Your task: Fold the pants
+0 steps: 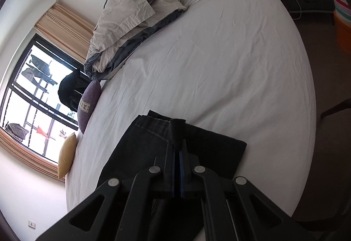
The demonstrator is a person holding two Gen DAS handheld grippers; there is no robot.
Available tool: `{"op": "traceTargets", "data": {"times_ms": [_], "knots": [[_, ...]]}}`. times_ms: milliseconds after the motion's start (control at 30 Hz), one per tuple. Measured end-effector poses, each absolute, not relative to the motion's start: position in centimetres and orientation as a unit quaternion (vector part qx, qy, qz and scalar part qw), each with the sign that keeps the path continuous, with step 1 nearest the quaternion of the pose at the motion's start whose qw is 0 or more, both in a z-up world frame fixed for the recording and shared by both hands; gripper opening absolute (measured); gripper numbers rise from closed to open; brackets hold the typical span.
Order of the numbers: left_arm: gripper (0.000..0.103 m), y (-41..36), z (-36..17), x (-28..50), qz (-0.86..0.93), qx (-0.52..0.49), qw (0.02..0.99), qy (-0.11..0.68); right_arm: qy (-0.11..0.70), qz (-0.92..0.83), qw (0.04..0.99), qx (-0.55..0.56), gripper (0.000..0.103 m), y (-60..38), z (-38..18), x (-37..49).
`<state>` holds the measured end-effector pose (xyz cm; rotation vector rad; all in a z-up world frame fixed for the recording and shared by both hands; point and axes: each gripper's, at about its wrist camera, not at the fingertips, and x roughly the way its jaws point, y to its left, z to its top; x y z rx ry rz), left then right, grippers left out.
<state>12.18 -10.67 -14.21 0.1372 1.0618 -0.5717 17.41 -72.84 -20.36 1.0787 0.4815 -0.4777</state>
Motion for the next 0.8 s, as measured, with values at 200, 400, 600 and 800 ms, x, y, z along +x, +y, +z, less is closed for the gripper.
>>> {"op": "traceTargets", "data": {"times_ms": [200, 400, 600, 800], "knots": [[0.089, -11.0, -14.4, 12.3, -0.27, 0.076, 0.824, 0.492, 0.226, -0.243, 0.811, 0.483, 0.004, -72.1, -20.4, 16.2], [0.093, -11.3, -15.1, 11.8, -0.276, 0.085, 0.83, 0.477, 0.23, -0.205, 0.871, 0.382, 0.004, -70.3, -15.4, 19.9], [0.094, -11.0, -15.4, 11.3, -0.278, 0.072, 0.831, 0.475, 0.235, -0.131, 0.9, 0.344, 0.003, -69.8, -9.9, 26.7], [0.094, -9.1, -15.3, 11.4, -0.286, 0.047, 0.832, 0.472, 0.203, -0.072, 0.944, 0.25, 0.003, -66.2, -2.7, 29.2]]}}
